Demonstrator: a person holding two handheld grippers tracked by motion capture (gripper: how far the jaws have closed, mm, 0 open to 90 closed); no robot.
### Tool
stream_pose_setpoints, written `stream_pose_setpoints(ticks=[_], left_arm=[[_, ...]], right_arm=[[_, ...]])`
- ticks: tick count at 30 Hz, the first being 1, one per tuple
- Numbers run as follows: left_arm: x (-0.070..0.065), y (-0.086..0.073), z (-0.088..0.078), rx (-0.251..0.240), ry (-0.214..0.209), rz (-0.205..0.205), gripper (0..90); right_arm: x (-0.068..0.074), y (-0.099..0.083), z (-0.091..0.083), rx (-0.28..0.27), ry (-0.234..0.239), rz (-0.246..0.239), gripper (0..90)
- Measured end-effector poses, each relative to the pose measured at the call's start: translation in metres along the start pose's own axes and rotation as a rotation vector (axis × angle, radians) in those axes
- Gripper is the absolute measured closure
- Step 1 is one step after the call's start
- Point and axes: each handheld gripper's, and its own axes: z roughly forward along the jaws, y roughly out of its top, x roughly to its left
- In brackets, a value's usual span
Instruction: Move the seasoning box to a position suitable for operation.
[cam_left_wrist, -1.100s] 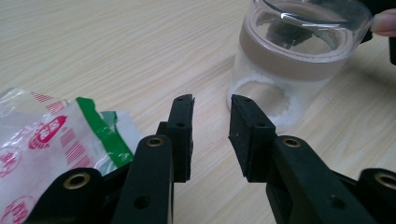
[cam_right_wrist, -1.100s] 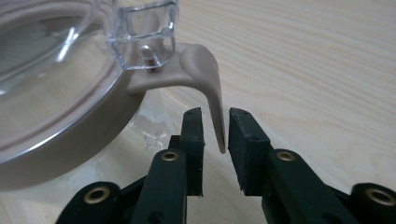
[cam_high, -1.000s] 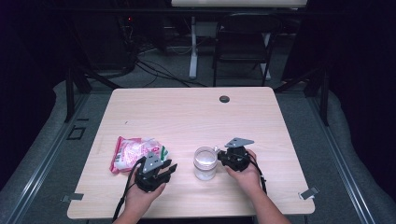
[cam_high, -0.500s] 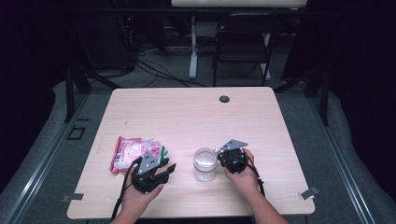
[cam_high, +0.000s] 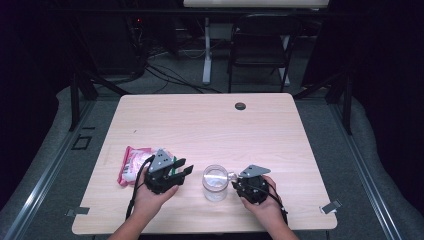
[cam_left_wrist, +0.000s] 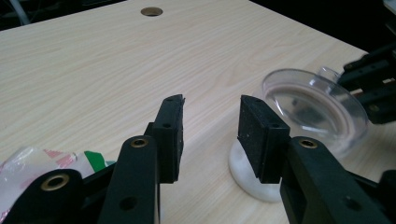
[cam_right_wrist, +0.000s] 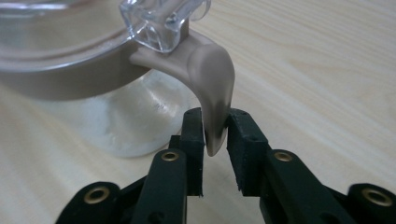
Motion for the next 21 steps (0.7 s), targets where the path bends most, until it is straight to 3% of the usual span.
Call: stream_pose_setpoints(ticks=[1,6,8,9,13,16,18,19,21], left_arm=[[0.003,0.004,0.002,0.004,-0.006,-0.004,59.7],[0.008,0.009,0.008,0.024,-0.008,-0.009,59.8],[0.010,0.011,0.011,0.039,-0.006,-0.016,59.9],[0.010,0.012,0.012,0.049,-0.013,-0.024,60.0],[0.011,0.013,0.016,0.059,-0.034,-0.044,61.0],[0.009,0.016,0.017,0.053,-0.034,-0.032,60.8],[0.007,0.017,0.017,0.034,-0.037,-0.023,57.2],[0.007,0.017,0.017,0.026,-0.043,-0.032,56.4],[0.008,0.018,0.018,0.016,-0.070,-0.061,54.7]], right_arm=[[0.001,-0.004,-0.006,-0.004,0.024,-0.001,73.7],[0.001,-0.008,-0.022,-0.024,0.018,0.019,70.2],[-0.001,-0.008,-0.031,-0.036,0.029,0.045,68.0],[-0.003,-0.007,-0.040,-0.052,0.033,0.083,65.3],[-0.003,-0.005,-0.046,-0.042,0.029,0.083,60.6],[-0.003,0.002,-0.054,-0.051,-0.035,0.052,59.4],[-0.005,0.010,-0.060,-0.063,-0.040,0.071,55.5],[-0.008,0.018,-0.064,-0.087,-0.031,0.096,53.7],[-0.010,0.026,-0.068,-0.103,-0.028,0.095,50.3]])
